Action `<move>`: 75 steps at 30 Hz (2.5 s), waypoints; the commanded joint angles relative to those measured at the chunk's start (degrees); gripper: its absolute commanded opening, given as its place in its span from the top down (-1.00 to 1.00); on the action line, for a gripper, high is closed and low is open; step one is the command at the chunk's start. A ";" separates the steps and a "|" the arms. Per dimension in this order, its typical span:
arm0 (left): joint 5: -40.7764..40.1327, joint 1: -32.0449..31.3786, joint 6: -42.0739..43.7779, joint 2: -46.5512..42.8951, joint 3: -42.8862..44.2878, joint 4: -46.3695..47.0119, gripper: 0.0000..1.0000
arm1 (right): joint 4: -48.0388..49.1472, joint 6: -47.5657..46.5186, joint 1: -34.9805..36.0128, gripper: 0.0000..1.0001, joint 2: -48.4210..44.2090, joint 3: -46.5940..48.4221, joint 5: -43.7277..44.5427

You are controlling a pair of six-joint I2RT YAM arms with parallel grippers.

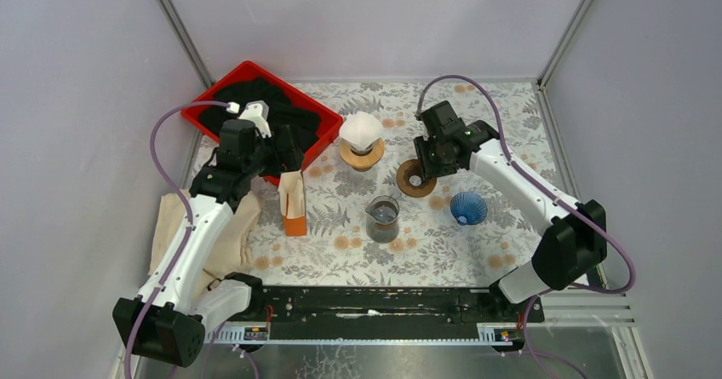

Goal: Place the coffee filter in the dripper

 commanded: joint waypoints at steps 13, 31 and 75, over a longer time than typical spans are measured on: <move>0.48 0.46 0.77 -0.51 -0.37 3.64 -1.00 | -8.71 1.89 14.14 0.45 -1.09 8.41 2.93; 0.49 0.46 0.77 -0.76 -0.48 3.60 -1.00 | -4.76 3.55 19.08 0.45 3.46 6.78 3.39; 0.76 0.46 0.77 -0.80 -0.61 3.62 -1.00 | -3.14 6.39 18.95 -0.38 -1.97 3.78 5.66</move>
